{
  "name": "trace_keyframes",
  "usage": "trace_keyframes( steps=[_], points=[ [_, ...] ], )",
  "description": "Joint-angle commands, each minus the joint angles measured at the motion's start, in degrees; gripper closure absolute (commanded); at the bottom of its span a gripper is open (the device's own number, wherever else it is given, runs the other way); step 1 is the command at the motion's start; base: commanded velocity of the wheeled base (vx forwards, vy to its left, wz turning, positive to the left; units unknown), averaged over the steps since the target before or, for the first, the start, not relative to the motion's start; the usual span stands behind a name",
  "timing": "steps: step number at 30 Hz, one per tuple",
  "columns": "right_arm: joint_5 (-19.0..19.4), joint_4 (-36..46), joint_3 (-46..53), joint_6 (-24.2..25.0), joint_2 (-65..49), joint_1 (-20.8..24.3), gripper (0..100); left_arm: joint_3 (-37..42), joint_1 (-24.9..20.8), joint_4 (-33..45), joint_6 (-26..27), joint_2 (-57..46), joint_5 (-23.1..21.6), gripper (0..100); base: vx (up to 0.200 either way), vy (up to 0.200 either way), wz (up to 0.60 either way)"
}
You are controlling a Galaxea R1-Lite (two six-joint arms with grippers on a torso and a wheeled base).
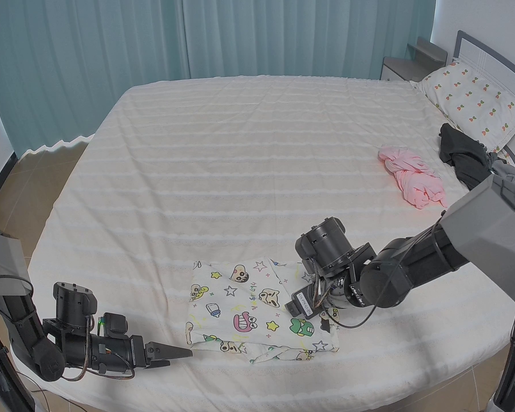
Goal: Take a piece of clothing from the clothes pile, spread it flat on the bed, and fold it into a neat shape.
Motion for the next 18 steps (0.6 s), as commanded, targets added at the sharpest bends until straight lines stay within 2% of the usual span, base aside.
trace_keyframes(
  steps=[1,7,13,18],
  points=[
    [-1.56,0.43,-3.76,-0.69,4.57,0.0,0,0.06,0.0,-0.01,-0.01,0.31,-0.01,0,0.0,0.0,0.0],
    [-2.26,0.6,-5.26,-0.95,6.24,-0.53,0,0.15,0.0,-0.01,-0.01,0.39,-0.01,0,0.0,0.0,0.0],
    [-6.04,-0.1,-7.81,-1.92,6.15,-4.49,0,0.15,0.0,-0.01,-0.01,0.39,-0.01,0,0.0,0.0,0.0],
    [-7.0,-1.6,-9.92,-1.57,6.67,-7.65,0,0.15,0.0,-0.01,-0.01,0.39,-0.01,0,0.0,0.0,0.0]
  ],
)
